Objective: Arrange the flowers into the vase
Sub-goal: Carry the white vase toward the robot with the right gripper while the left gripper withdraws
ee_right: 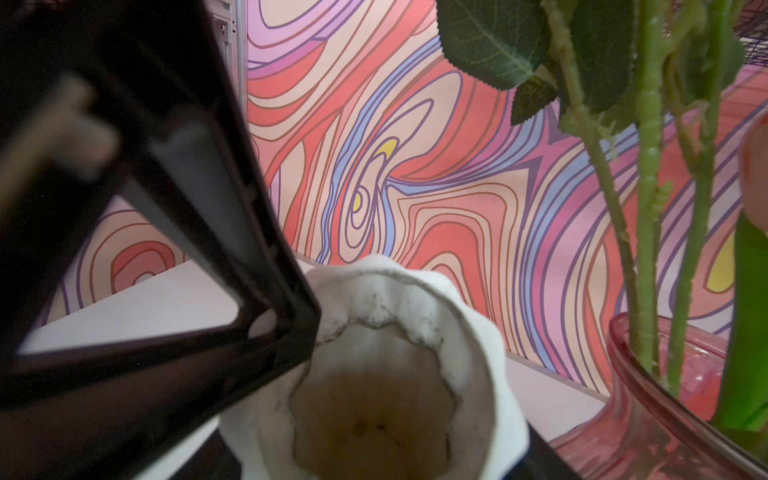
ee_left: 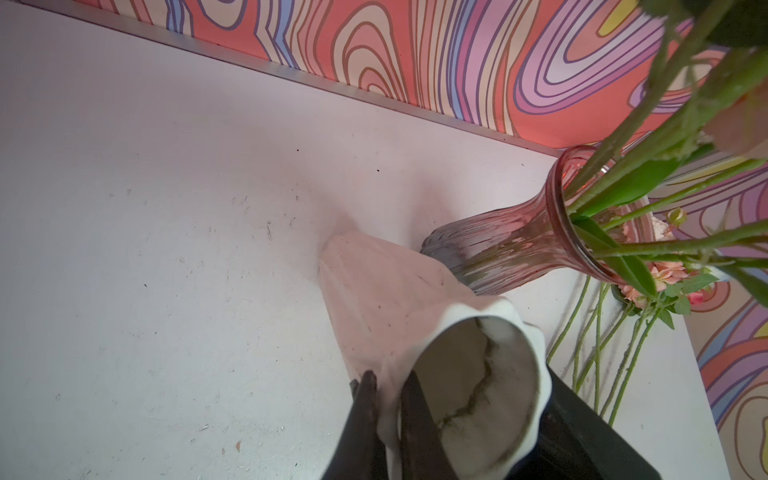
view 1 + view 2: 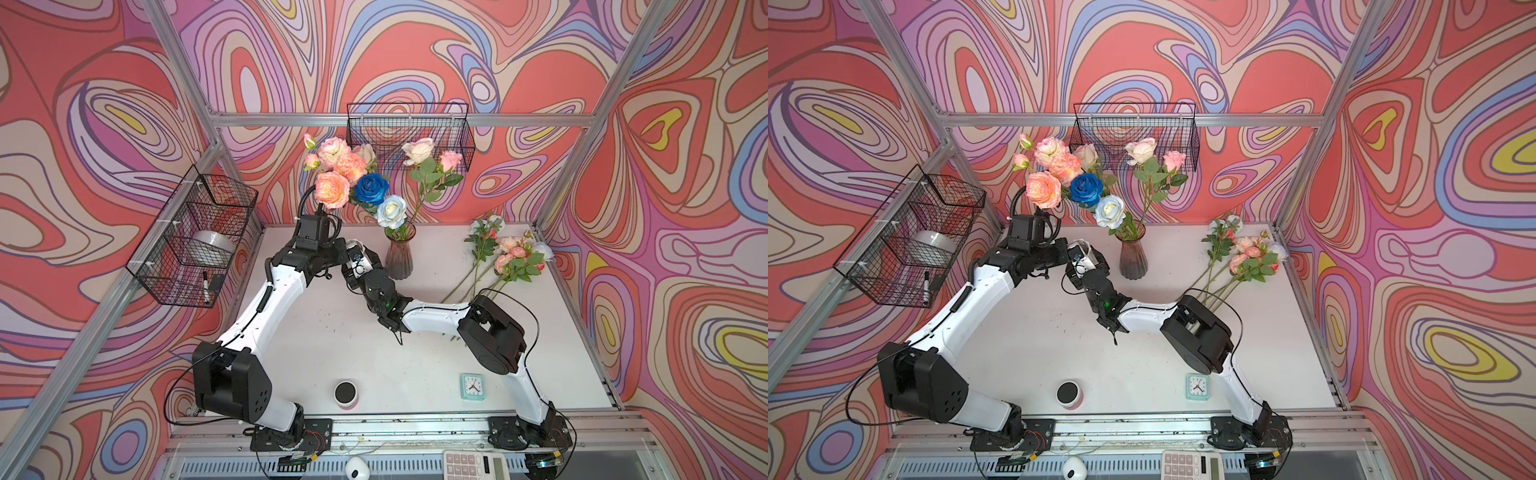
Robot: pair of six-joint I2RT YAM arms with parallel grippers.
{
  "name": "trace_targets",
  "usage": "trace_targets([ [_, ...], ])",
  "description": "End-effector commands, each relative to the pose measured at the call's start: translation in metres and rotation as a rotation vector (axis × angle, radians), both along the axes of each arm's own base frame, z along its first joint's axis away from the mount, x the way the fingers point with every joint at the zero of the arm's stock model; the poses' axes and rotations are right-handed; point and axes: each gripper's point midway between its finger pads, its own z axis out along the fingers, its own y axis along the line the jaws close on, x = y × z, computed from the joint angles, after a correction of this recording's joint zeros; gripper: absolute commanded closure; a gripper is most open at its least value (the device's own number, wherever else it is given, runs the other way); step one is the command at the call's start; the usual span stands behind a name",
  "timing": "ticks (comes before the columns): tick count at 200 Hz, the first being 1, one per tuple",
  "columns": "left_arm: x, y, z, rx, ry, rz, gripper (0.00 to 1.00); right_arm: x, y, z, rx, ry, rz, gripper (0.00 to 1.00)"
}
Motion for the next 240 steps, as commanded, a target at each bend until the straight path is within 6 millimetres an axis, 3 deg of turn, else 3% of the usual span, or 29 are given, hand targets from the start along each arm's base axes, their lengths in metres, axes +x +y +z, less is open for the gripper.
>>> trace_targets([
  [1, -0.007, -0.005, -0.015, -0.001, 0.07, -0.017, 1.0, -0.006, 0.008, 0.006, -0.029, -0.02, 0.038, 0.42],
  [38, -0.017, -0.006, -0.009, -0.033, 0.058, -0.021, 1.0, -0.021, 0.003, 0.018, 0.012, -0.018, 0.073, 0.62],
  [78, -0.029, -0.009, -0.009, -0.077, 0.057, -0.029, 1.0, -0.036, -0.002, 0.027, 0.037, -0.006, 0.097, 0.7],
  [99, -0.037, -0.012, -0.006, -0.108, 0.05, -0.038, 0.79, -0.047, -0.006, 0.028, 0.039, 0.011, 0.105, 0.72],
  [160, -0.085, -0.033, 0.005, -0.196, 0.017, -0.116, 0.43, -0.083, -0.023, 0.027, 0.05, 0.106, 0.115, 0.74],
  [180, -0.101, -0.033, 0.015, -0.242, -0.019, -0.121, 0.34, -0.095, -0.038, 0.028, 0.062, 0.151, 0.109, 0.75],
  [185, -0.105, -0.033, 0.018, -0.258, -0.029, -0.124, 0.31, -0.097, -0.04, 0.021, 0.051, 0.172, 0.105, 0.76],
  [189, -0.108, -0.034, 0.021, -0.274, -0.038, -0.13, 0.3, -0.102, -0.046, 0.034, 0.075, 0.167, 0.106, 0.76],
  [208, -0.121, -0.041, 0.029, -0.348, -0.067, -0.158, 0.23, -0.115, -0.064, 0.038, 0.079, 0.219, 0.1, 0.76],
  [240, -0.141, -0.044, 0.035, -0.425, -0.11, -0.188, 0.17, -0.14, -0.098, 0.028, 0.038, 0.353, 0.096, 0.77],
])
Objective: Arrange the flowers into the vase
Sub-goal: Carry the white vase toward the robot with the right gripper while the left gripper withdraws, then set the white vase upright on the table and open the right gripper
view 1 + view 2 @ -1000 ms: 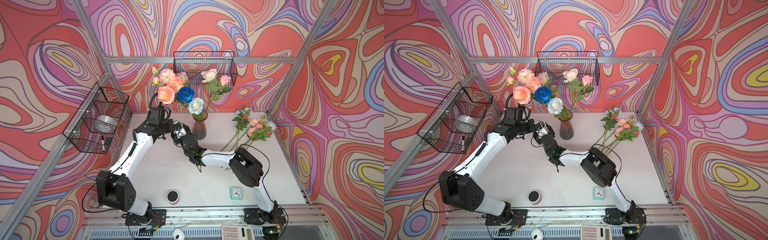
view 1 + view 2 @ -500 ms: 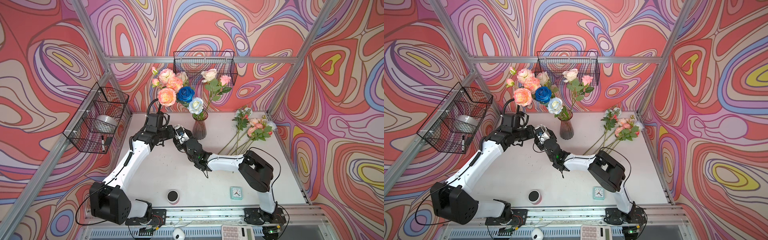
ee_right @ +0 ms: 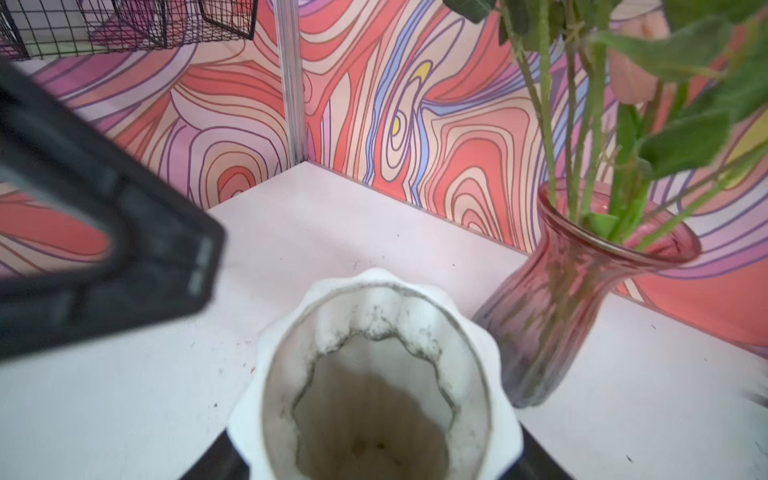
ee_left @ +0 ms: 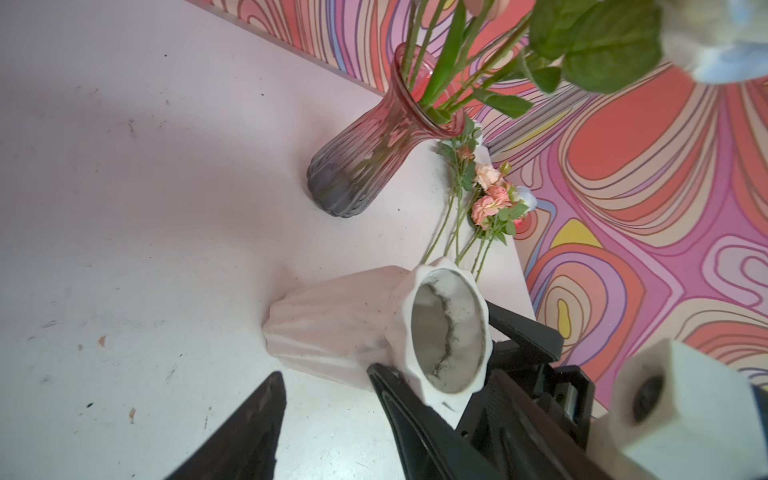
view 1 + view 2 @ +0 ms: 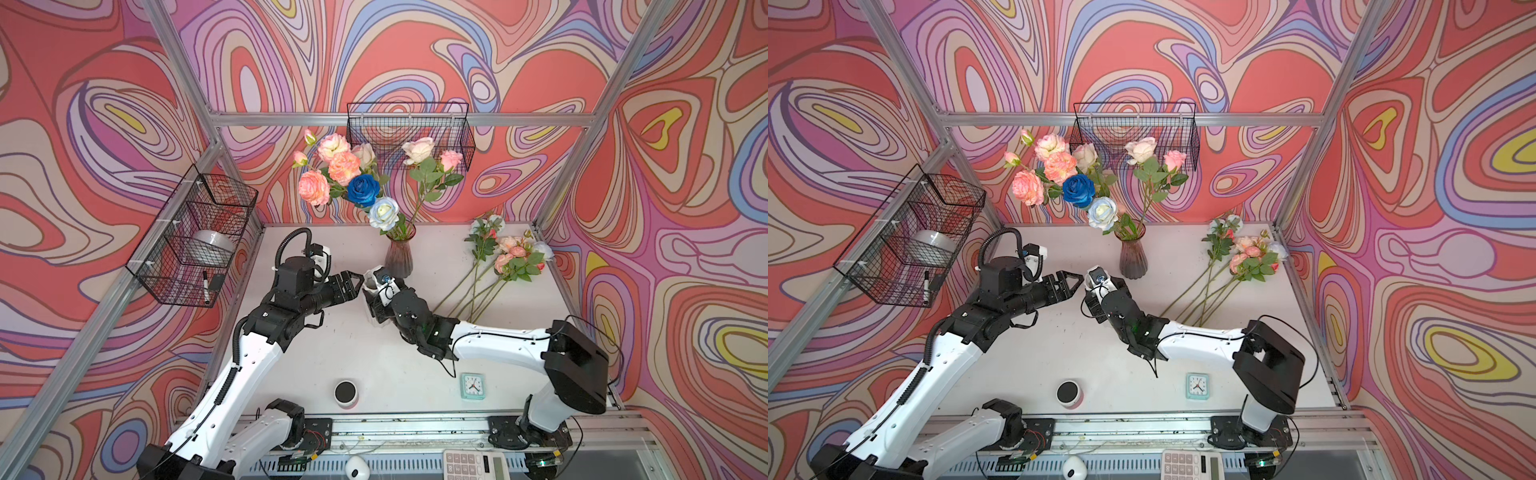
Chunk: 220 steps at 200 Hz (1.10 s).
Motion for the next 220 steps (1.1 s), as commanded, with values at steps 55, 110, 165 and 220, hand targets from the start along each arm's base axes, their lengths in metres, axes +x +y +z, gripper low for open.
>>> trace_targets([
  [55, -0.025, -0.008, -0.007, -0.145, -0.053, -0.042, 0.16, -0.061, -0.061, -0.004, 0.035, 0.184, -0.023, 0.77],
  [110, -0.034, -0.007, -0.019, -0.147, -0.037, -0.049, 0.16, -0.079, -0.069, -0.017, 0.073, 0.288, -0.014, 0.66],
  [165, -0.046, -0.011, -0.034, -0.181, -0.012, -0.084, 0.14, -0.085, -0.071, -0.01, 0.081, 0.289, -0.012, 0.18],
  [220, -0.057, -0.012, -0.042, -0.2, -0.001, -0.102, 0.14, -0.092, -0.067, 0.006, 0.078, 0.277, 0.021, 0.13],
])
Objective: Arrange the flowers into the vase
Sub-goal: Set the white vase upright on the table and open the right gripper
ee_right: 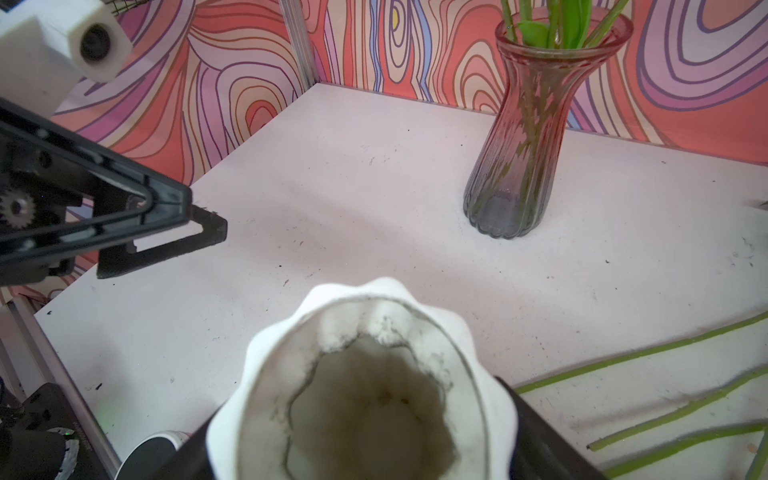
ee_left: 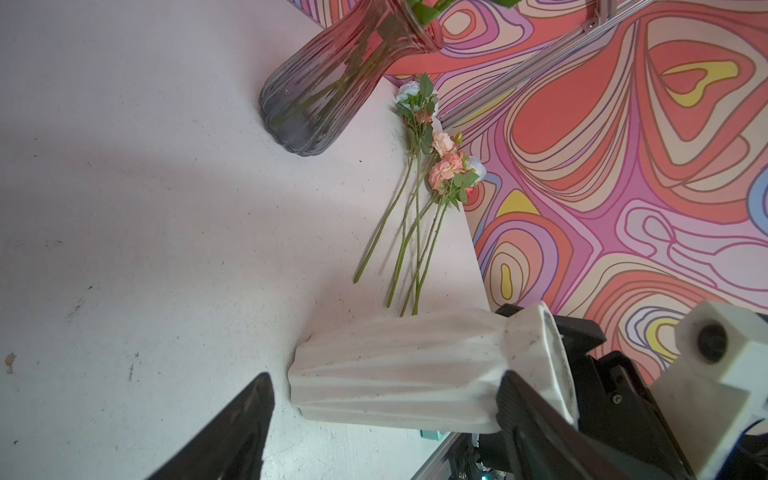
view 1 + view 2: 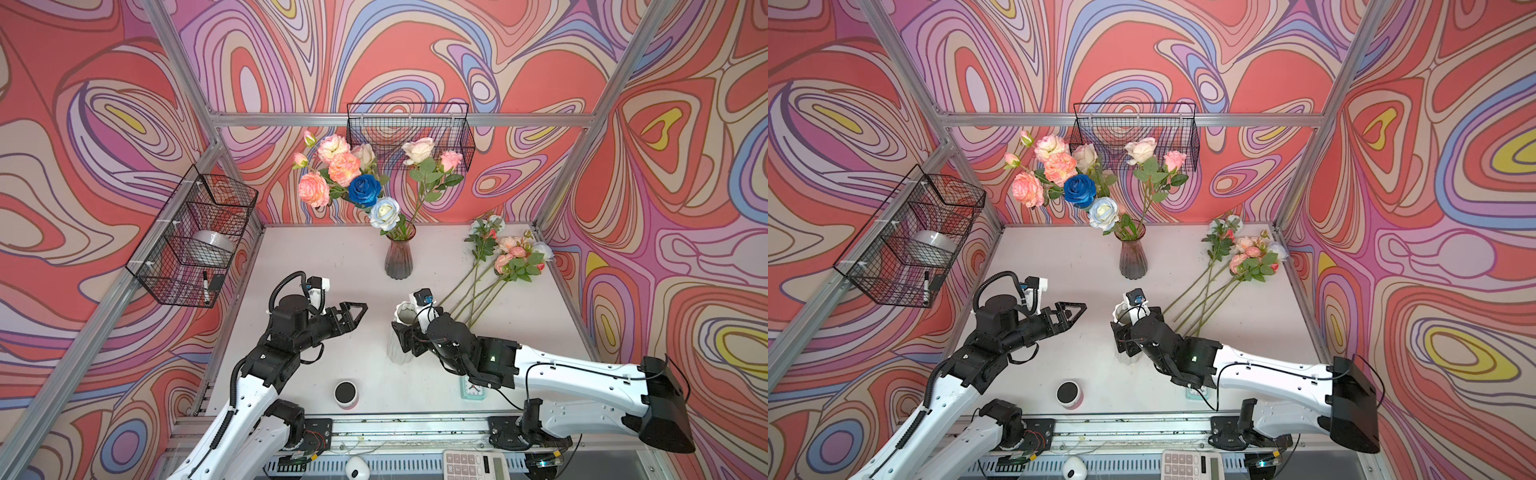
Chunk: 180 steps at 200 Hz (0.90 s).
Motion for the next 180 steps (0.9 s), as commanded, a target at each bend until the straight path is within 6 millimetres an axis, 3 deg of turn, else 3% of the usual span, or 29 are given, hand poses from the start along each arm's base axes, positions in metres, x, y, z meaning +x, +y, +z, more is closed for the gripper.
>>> trace_targets([
  [1, -0.005, -0.004, 0.004, -0.029, -0.016, -0.021, 0.14, -0.002, 0.003, 0.011, 0.012, 0.004, 0.011, 0.13],
  [54, -0.009, -0.003, -0.004, -0.023, -0.004, -0.024, 0.15, -0.006, 0.027, -0.008, -0.084, -0.019, 0.052, 0.16],
  [85, -0.01, -0.004, -0.007, -0.025, 0.0, -0.032, 0.15, -0.008, 0.035, -0.007, -0.126, -0.075, 0.056, 0.27],
  [127, -0.012, -0.004, -0.008, -0.039, -0.002, -0.034, 0.15, -0.006, 0.036, 0.003, -0.116, -0.148, 0.036, 0.57],
  [180, -0.011, -0.005, -0.008, -0.048, 0.002, -0.031, 0.16, 0.014, 0.036, 0.029, -0.04, -0.23, -0.001, 0.62],
])
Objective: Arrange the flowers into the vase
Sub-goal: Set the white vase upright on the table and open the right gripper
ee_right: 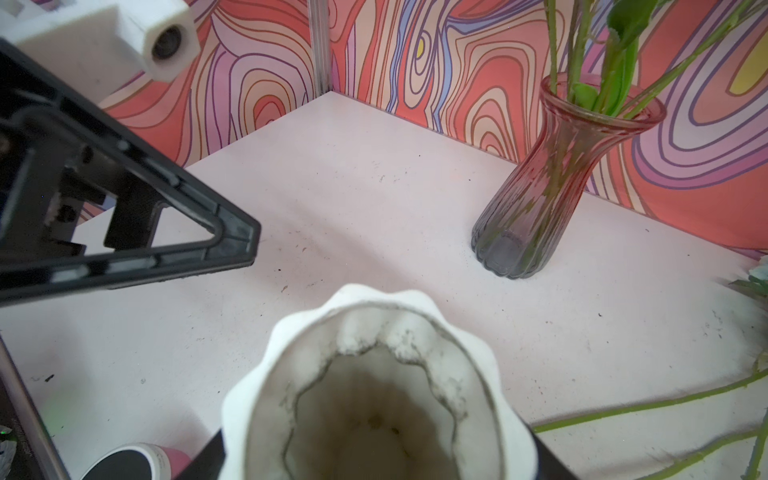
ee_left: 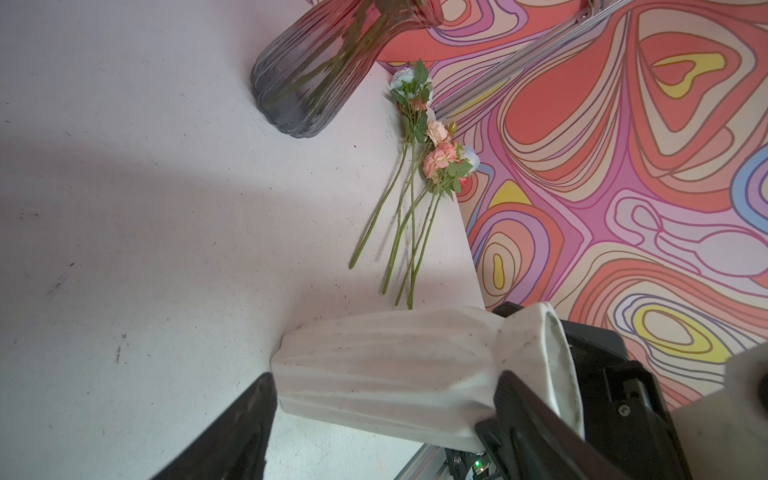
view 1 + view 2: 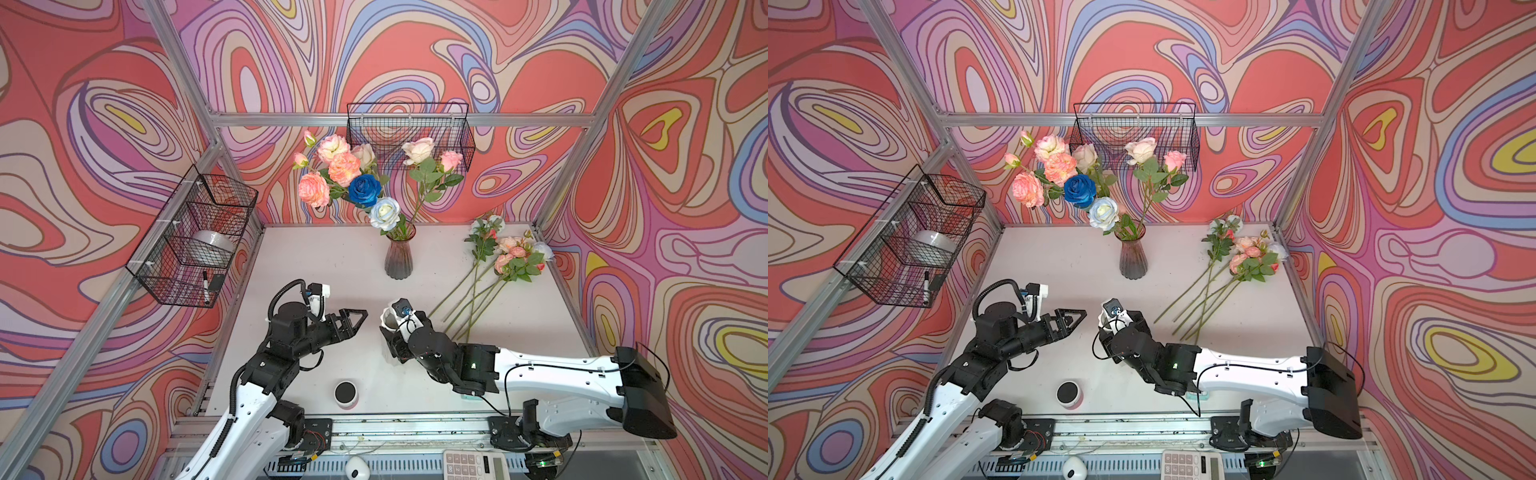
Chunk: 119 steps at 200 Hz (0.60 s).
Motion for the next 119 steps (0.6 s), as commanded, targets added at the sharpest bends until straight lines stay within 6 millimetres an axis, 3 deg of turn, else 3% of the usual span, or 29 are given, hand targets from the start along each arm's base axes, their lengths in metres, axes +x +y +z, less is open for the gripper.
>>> trace_targets([
  [1, 0.0, -0.003, 0.004, -0.023, -0.015, -0.01, 0.16, 0.019, 0.001, 0.032, 0.085, -0.085, -0.037, 0.62],
  [42, 0.001, -0.003, 0.003, -0.025, -0.013, -0.008, 0.16, 0.052, -0.007, 0.033, 0.101, -0.071, -0.076, 0.63],
  [56, 0.001, -0.004, 0.003, -0.025, -0.01, -0.009, 0.16, 0.058, -0.009, 0.027, 0.108, -0.049, -0.078, 0.59],
  [63, 0.001, -0.004, 0.002, -0.024, -0.007, -0.01, 0.16, 0.058, -0.009, 0.025, 0.104, -0.042, -0.079, 0.5],
  [74, 0.0, -0.004, 0.002, -0.025, -0.008, -0.014, 0.16, 0.057, -0.007, 0.019, 0.096, -0.016, -0.076, 0.26],
  [82, 0.0, -0.004, 0.002, -0.025, -0.008, -0.014, 0.16, 0.057, -0.009, 0.018, 0.098, -0.006, -0.083, 0.18],
  [119, 0.002, -0.004, 0.003, -0.025, -0.012, -0.006, 0.15, 0.048, -0.021, 0.029, 0.137, 0.025, -0.085, 0.08],
])
